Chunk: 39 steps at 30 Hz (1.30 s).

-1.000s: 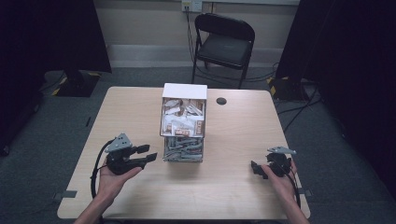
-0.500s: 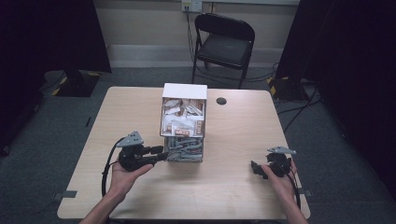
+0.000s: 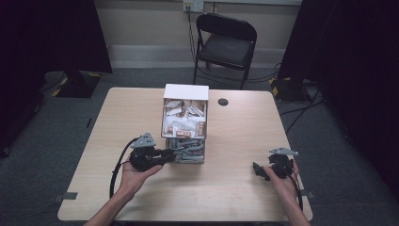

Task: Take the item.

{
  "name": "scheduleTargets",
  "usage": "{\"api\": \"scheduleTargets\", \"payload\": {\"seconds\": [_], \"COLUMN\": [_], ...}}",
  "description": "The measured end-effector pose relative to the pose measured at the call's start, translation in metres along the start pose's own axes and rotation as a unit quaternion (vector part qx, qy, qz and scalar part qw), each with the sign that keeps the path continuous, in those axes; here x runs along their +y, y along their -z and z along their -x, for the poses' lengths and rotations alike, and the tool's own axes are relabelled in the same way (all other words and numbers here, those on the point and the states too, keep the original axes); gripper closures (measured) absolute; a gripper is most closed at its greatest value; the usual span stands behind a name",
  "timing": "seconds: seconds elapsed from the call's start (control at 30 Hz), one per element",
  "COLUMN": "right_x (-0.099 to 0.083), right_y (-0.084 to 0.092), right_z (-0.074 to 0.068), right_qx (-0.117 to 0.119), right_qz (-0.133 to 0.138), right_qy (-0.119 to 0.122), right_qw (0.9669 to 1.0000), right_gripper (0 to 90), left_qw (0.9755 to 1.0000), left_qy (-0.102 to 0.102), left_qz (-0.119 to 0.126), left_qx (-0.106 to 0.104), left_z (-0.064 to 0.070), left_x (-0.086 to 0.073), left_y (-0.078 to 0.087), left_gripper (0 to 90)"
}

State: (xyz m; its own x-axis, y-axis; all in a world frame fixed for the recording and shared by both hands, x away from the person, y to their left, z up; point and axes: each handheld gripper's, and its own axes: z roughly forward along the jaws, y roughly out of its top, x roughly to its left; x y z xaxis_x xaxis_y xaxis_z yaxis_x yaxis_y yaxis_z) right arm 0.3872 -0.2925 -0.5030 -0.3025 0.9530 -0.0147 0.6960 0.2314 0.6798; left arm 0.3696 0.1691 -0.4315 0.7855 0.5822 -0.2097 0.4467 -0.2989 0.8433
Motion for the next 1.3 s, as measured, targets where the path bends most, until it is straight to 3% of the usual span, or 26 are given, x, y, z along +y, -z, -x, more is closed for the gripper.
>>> {"api": "scheduleTargets", "payload": {"seconds": [0.4, 0.73, 1.3], "right_x": [0.0, 0.0002, 0.0002], "right_y": [0.0, -0.0001, 0.0], "right_z": [0.0, 0.0003, 0.0003], "right_qx": [0.0, 0.002, 0.002], "right_qz": [0.0, -0.001, -0.001], "right_qy": [0.0, 0.001, 0.001], "right_qw": [1.0, 1.0, 1.0], "right_gripper": [0.0, 0.0, 0.0], "left_qw": [0.9996, 0.9993, 0.9999], "left_qy": [-0.02, -0.026, 0.006], "left_qz": [-0.02, -0.026, -0.012], "left_qx": [0.001, 0.005, -0.007], "left_z": [-0.0007, -0.0029, -0.0076], "left_x": [-0.0029, -0.0034, -0.0029], "left_y": [-0.0097, -0.0088, -0.0035], "left_gripper": [73.2, 84.7, 88.3]}}
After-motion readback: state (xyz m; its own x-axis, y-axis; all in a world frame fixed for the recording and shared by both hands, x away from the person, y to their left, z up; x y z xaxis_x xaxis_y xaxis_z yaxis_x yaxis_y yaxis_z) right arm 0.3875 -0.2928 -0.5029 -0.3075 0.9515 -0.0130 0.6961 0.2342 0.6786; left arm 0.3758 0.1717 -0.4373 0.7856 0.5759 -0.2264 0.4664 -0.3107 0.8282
